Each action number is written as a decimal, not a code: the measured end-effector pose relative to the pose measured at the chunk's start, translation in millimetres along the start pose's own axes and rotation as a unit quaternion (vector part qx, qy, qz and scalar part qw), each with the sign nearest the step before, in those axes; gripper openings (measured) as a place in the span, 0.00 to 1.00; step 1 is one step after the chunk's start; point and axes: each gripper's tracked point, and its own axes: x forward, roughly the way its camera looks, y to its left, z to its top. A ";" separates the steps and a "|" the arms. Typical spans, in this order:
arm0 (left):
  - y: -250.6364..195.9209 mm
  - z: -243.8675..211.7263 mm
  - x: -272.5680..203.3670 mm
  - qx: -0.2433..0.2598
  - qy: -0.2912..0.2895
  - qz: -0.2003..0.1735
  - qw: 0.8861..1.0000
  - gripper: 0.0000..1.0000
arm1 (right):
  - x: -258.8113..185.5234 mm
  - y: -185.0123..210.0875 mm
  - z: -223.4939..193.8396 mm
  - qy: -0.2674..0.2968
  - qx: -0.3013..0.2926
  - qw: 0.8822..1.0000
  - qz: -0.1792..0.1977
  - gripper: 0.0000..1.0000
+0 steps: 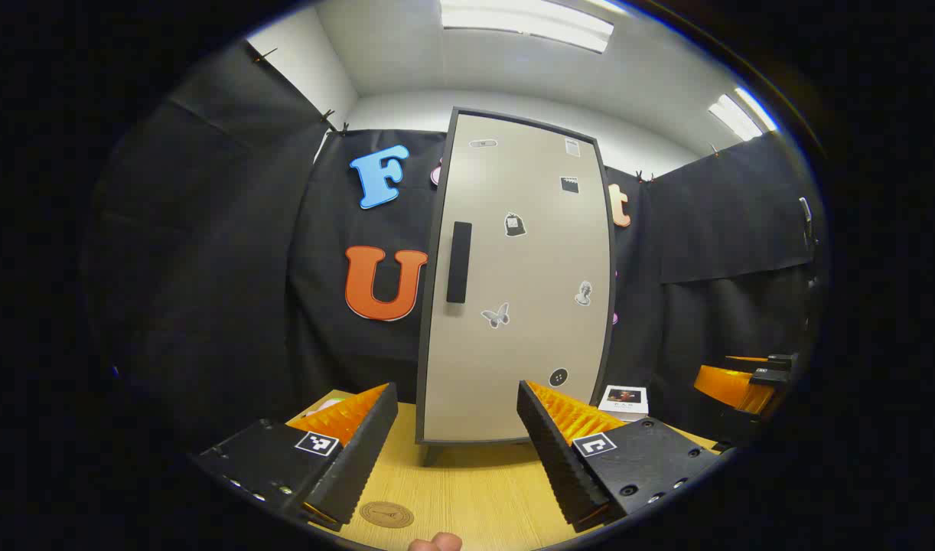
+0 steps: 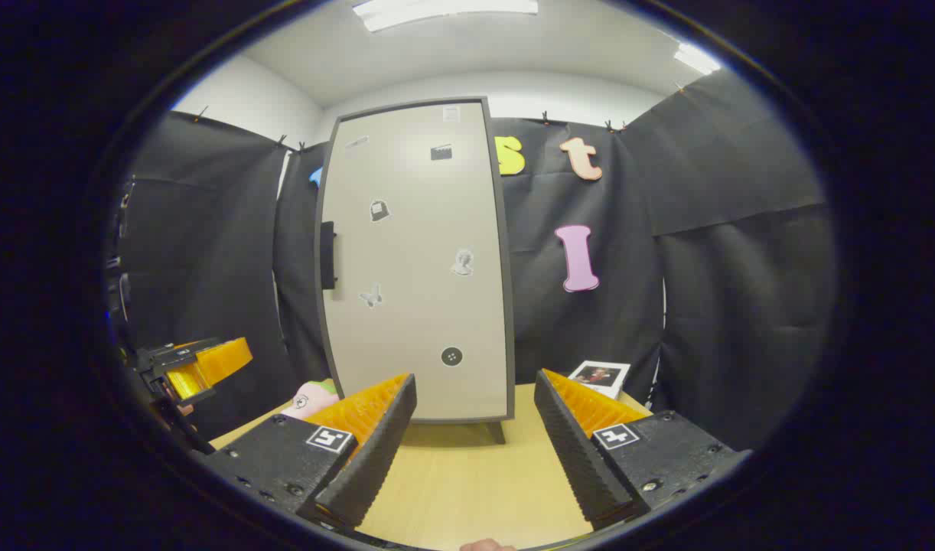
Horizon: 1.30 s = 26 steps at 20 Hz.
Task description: Open the cabinet door with the right hand, grasp the bottle in the cabinet with the left hand and place it on the coaster, then close the cabinet door with the right hand.
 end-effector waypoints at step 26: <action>-16.9 3.3 -4.9 0.014 -0.002 0.002 1.000 0.95 | -10.3 -13.5 15.2 -0.007 0.003 1.000 -0.005 0.95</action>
